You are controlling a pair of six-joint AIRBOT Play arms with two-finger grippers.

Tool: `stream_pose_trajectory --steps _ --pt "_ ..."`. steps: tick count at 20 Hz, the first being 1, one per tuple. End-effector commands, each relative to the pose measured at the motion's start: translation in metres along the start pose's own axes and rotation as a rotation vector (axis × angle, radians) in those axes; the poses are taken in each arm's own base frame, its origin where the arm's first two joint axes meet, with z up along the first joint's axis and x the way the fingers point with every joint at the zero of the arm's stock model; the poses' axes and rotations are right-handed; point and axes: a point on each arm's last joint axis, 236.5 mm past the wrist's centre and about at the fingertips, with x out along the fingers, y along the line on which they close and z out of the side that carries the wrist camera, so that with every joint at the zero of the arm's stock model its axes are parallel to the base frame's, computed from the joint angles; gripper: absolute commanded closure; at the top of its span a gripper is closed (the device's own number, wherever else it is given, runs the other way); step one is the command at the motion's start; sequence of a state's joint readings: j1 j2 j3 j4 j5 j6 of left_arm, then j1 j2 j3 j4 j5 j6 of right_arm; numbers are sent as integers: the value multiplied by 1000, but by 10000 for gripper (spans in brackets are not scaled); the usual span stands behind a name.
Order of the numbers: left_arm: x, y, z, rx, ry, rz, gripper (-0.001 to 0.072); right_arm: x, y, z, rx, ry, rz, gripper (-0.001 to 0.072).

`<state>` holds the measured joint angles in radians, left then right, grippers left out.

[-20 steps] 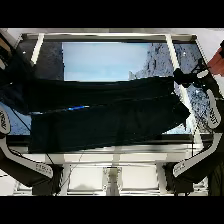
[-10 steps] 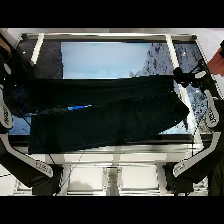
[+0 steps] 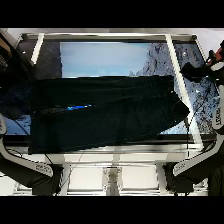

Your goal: Fold the clothes and pants, and hang the long-sleeved shirts on hangers.

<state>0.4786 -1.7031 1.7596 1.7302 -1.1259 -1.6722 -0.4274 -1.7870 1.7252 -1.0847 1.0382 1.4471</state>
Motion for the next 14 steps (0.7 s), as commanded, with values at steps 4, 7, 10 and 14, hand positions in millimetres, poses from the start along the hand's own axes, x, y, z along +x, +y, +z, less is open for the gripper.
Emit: stream_pose_trajectory --steps 4,7,10,14 --pt "-85 52 -120 7 252 -115 367 -81 -30 -61 -176 281 -62 327" --pt "-92 76 -218 -54 446 -136 368 -70 -26 -110 -181 394 5 331" --pt "-95 49 -295 -18 601 -321 368 -57 -27 -168 -132 484 50 396" --pt "-97 29 -332 89 603 -390 368 -69 -33 -200 -154 523 28 412"
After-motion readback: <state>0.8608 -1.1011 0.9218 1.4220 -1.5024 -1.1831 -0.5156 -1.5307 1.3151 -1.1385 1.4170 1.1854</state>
